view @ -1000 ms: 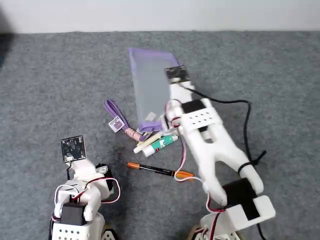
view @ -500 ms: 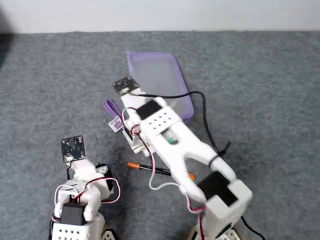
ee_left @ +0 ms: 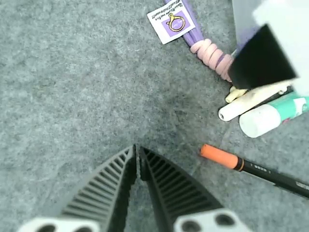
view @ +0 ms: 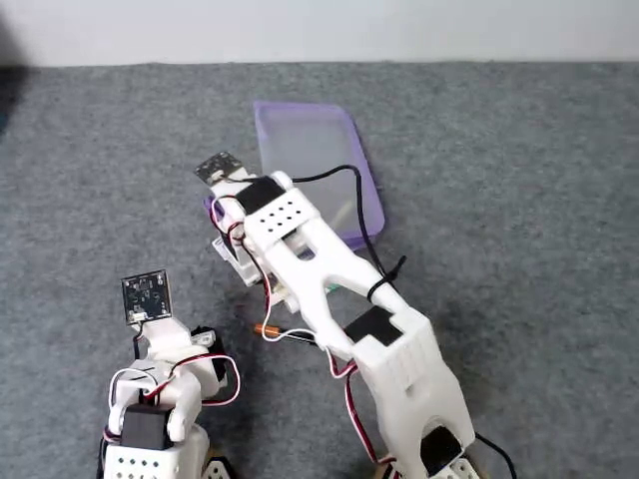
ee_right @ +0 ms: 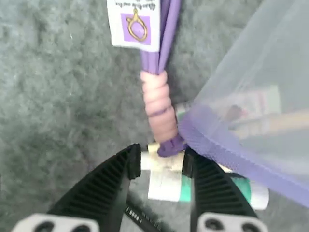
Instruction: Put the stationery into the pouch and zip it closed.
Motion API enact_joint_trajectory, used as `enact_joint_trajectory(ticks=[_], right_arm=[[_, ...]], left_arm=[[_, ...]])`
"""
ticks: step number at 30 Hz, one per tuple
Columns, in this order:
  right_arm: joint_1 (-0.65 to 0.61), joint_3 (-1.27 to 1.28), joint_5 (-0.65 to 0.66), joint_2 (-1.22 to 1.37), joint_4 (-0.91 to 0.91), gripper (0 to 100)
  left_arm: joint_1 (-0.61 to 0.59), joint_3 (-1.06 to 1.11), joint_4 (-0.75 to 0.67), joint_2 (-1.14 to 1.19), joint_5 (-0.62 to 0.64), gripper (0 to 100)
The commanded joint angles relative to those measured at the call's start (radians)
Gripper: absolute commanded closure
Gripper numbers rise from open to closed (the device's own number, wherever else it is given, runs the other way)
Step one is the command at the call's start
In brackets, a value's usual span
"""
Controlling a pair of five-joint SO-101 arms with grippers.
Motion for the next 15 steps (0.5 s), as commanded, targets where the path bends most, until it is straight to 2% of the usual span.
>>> enact_joint_trajectory(ticks=[1, 12, 15], right_arm=[[-0.019, -0.095, 0.038, 0.008, 0.007, 85.0], [-0.056, -0.123, 0.107, -0.016, -0.007, 85.0], [-0.061, -0.161, 0.103, -0.064, 0.070, 85.0]], left_arm=[[-0.005, -0.012, 0.005, -0.011, 0.009, 99], [-0.005, -0.012, 0.005, -0.011, 0.009, 99], [-0.005, -0.012, 0.005, -0.011, 0.009, 99]])
